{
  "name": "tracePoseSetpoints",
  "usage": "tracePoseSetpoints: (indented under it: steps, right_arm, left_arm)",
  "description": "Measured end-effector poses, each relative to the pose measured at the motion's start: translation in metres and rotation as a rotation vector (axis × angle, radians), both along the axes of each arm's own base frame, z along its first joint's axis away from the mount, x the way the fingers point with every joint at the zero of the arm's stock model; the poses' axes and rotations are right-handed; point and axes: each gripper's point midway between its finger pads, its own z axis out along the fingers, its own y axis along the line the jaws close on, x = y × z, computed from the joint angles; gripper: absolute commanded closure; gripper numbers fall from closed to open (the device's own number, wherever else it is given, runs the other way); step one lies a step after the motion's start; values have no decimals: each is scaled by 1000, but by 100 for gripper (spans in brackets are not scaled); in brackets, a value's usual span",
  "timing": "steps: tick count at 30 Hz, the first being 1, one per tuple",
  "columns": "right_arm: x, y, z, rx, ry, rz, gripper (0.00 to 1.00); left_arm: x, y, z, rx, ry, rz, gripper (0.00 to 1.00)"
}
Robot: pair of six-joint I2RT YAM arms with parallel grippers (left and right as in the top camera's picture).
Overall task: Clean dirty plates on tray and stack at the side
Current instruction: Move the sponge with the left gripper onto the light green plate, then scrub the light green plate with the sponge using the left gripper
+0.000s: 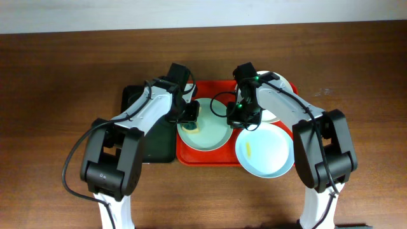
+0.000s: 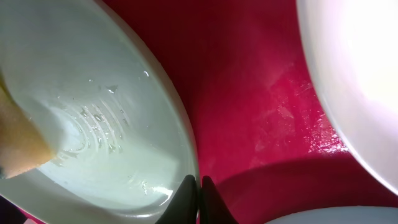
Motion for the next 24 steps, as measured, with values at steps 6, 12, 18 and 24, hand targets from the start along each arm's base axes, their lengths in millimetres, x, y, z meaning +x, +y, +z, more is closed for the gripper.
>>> tracePoseSetpoints:
  steps: [6, 12, 18, 24]
  right_arm:
    - [0, -1, 0, -8, 1, -1, 96]
    - [0, -1, 0, -8, 1, -1, 96]
    - [0, -1, 0, -8, 0, -1, 96]
    - [0, -1, 0, -9, 1, -1, 96]
  left_arm:
    - [0, -9, -8, 6, 11, -20, 100]
    - [-3, -25, -8, -73, 43, -39, 100]
    - [-17, -41, 0, -204, 174, -50, 100]
    - [11, -30, 35, -207, 97, -37, 100]
